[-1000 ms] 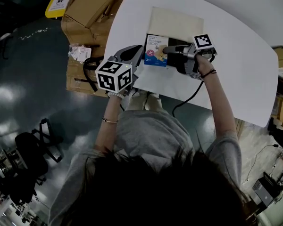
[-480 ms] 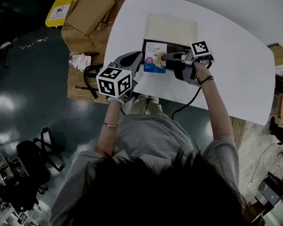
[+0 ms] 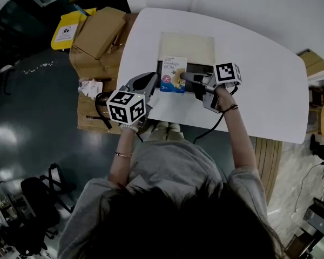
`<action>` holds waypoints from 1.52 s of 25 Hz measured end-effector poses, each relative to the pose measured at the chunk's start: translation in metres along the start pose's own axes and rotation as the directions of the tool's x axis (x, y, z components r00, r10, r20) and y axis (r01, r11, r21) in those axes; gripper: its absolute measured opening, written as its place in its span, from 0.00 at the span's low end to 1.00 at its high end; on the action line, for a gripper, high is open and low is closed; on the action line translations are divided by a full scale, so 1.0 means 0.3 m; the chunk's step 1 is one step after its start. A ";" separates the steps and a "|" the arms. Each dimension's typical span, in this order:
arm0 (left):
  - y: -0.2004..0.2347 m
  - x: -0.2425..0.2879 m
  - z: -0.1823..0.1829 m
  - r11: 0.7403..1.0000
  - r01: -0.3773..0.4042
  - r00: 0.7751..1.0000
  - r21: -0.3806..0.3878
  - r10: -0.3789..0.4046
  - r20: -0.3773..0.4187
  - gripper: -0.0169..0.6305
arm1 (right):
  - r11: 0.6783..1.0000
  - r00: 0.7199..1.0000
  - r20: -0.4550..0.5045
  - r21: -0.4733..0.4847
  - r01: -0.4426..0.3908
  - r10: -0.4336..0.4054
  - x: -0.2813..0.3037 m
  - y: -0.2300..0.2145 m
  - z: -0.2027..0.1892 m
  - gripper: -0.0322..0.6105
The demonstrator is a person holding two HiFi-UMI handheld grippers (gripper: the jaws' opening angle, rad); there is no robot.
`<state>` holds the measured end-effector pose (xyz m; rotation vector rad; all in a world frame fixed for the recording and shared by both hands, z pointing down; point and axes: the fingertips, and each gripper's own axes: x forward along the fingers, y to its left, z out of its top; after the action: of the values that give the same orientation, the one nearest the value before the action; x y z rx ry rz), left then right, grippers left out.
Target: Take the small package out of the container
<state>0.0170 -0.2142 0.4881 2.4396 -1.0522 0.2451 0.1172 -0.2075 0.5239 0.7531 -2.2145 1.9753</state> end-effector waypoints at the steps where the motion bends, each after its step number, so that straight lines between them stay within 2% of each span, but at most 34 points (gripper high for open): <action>1: -0.005 -0.004 0.008 1.000 0.002 1.000 0.003 -0.002 0.005 0.01 | 1.000 1.000 0.021 -0.026 -0.012 0.013 -0.008 0.014 0.005 0.21; 5: -0.009 0.000 0.039 1.000 0.010 1.000 0.020 -0.010 0.019 0.01 | 0.993 0.993 0.099 -0.109 -0.048 0.059 -0.028 0.055 0.037 0.21; 13: -0.039 0.007 0.113 0.998 0.034 0.998 0.058 -0.037 0.049 0.01 | 0.971 0.975 0.221 -0.240 0.022 0.032 -0.094 0.110 0.073 0.21; 18: -0.066 0.018 0.163 0.995 0.054 0.996 0.082 -0.060 0.069 0.01 | 0.952 0.952 0.304 -0.298 0.069 0.026 -0.145 0.150 0.102 0.21; 27: -0.116 0.043 0.262 0.988 0.087 0.989 0.124 -0.100 0.106 0.01 | 0.880 0.892 0.450 -0.442 0.177 0.047 -0.244 0.245 0.165 0.21; 38: -0.147 0.036 0.321 0.982 0.103 0.980 0.160 -0.127 0.150 0.01 | 0.804 0.823 0.557 -0.536 0.256 0.109 -0.319 0.327 0.182 0.21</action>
<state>0.0544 -0.2415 0.3923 2.6845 -0.9848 0.0949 0.1754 -0.2257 0.3894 1.4147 -2.8190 0.9370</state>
